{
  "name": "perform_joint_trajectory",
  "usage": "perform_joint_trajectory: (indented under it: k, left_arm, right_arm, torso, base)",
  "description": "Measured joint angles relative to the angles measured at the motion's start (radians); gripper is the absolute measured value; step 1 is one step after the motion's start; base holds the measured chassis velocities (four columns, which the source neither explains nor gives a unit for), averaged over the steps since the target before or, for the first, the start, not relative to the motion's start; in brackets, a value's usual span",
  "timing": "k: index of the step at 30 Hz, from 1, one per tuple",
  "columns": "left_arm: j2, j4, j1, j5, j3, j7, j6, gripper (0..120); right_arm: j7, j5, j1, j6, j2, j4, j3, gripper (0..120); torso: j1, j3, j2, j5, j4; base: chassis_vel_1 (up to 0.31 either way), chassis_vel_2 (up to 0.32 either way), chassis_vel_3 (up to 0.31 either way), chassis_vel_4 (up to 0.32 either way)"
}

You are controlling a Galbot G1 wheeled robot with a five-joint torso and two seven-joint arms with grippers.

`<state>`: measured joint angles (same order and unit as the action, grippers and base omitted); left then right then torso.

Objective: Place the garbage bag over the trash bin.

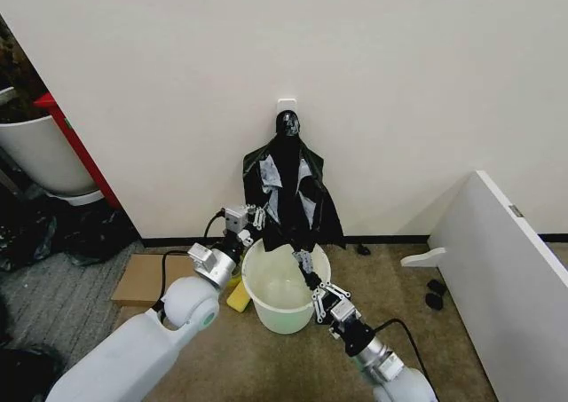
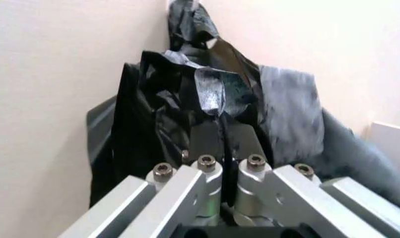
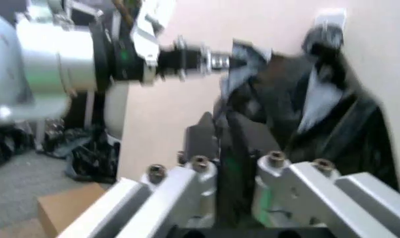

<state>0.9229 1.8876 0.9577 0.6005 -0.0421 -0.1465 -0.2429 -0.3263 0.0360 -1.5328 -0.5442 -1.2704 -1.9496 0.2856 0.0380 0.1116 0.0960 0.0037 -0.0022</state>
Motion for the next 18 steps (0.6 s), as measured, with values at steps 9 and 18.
perform_joint_trajectory:
  k: [9,18]
  left_arm:
    - [0.013,0.019,0.025,0.003,0.016,-0.009,-0.003,0]
    - [0.024,0.027,0.040,0.002,0.016,-0.016,-0.001,0]
  right_arm:
    - [0.076,0.077,-0.048,0.123,0.075,-0.126,0.035,39]
    - [0.271,-0.002,0.192,0.380,0.160,-0.087,-0.055,74]
  torso:
    - [0.000,0.000,0.000,0.0000,-0.0004]
    - [0.000,0.000,0.000,0.0001,-0.0001]
  base:
    - [0.000,0.000,0.000,0.000]
    - [0.000,0.000,0.000,0.000]
